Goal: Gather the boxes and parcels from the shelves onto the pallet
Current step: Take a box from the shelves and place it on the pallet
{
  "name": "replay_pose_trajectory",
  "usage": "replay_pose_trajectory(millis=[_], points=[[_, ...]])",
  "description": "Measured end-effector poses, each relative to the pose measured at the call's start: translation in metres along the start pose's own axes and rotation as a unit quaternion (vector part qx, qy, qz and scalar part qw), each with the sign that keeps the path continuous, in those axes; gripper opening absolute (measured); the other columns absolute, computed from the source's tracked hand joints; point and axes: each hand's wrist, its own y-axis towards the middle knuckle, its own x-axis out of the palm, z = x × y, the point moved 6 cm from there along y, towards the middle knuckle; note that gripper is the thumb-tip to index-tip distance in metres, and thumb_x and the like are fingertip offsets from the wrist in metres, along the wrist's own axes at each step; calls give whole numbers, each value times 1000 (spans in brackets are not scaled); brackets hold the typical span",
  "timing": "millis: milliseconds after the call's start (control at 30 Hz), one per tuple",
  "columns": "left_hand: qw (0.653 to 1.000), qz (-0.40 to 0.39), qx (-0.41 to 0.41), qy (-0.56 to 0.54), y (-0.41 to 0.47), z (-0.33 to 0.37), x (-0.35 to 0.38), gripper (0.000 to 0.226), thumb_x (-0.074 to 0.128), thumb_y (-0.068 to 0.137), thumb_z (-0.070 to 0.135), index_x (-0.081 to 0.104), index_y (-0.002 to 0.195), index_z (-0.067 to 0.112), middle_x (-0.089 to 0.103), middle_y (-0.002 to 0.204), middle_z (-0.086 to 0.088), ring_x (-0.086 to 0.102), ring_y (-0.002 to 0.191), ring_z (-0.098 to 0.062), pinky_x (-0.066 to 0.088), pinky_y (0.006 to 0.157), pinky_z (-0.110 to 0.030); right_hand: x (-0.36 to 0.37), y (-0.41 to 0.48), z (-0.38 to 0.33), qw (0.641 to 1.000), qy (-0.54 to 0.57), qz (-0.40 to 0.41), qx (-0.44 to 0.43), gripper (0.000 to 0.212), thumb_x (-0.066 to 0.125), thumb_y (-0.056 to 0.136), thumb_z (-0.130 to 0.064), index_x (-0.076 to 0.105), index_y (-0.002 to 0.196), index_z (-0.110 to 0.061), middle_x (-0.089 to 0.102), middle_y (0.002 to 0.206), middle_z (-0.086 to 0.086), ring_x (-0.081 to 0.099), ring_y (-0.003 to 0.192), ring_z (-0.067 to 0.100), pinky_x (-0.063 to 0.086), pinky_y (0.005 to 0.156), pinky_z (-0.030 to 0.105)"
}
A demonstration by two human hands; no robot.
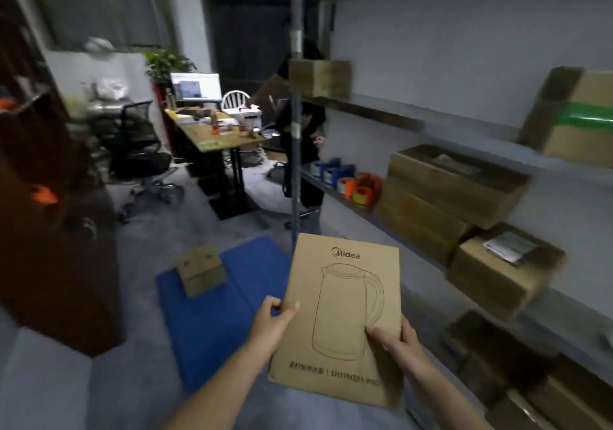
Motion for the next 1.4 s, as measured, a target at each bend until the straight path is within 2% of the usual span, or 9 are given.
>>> replay_pose_trajectory(millis=[133,400,600,833,1033,1133,1233,1300,1400], points=[[997,69,-23,-2,49,-15,-64,35,65,87,43,56,101,13,63,102,-2,63,94,-19,52,85,-38,77,65,-29,996,-4,-84,6,75,79,73,-41,43,138,-36,46,138,5,52,120,28,43,103,53],[986,153,-53,-40,187,-15,-114,29,68,86,38,58,96,13,64,98,0,63,88,-12,45,64,-21,173,232,-91,982,18,-186,2,62,77,76,-38,50,132,-37,60,124,1,62,106,22,50,94,47],[973,202,-93,-55,288,-3,-134,18,64,91,23,60,98,7,63,99,-7,60,90,-17,44,68,-24,222,345,-137,969,34,-243,10,46,76,79,-26,57,120,-34,72,109,-4,67,102,19,52,88,39],[968,199,-128,-87,392,5,-150,17,59,93,20,58,108,12,60,111,-4,58,104,-20,48,97,-43,277,454,-159,971,-2,-237,21,63,78,78,-23,49,135,-25,66,120,1,63,108,23,47,100,47],[958,194,-170,-123,524,-15,-167,23,60,91,14,49,109,4,56,109,-7,56,96,-18,45,73,-26,329,575,-170,987,-39,-149,50,69,83,73,-18,39,126,-18,54,124,5,54,112,26,41,104,49],[962,178,-177,-106,605,-41,-184,23,61,92,13,48,108,2,53,105,-6,52,85,-14,42,67,-21,369,636,-176,988,-49,-132,56,64,81,74,-19,40,123,-21,57,116,1,58,100,19,48,88,41],[959,181,-186,-114,688,-85,-200,20,62,92,15,49,107,12,52,107,-2,52,88,-11,43,68,-21,417,701,-173,988,-73,-135,26,50,77,79,-19,45,118,-19,59,110,-2,58,92,9,44,66,24],[956,180,-187,-133,740,-120,-205,23,63,92,16,47,107,22,52,109,3,52,89,-9,44,71,-22,449,746,-161,988,-85,-128,8,43,75,81,-19,49,115,-21,61,109,-4,59,93,8,43,64,21],[954,191,-189,-135,805,-181,-203,26,61,91,15,44,94,34,50,100,13,50,83,-1,41,65,-18,493,810,-122,990,-75,-122,3,34,74,83,-19,51,103,-34,63,106,-8,62,94,9,46,65,22]])
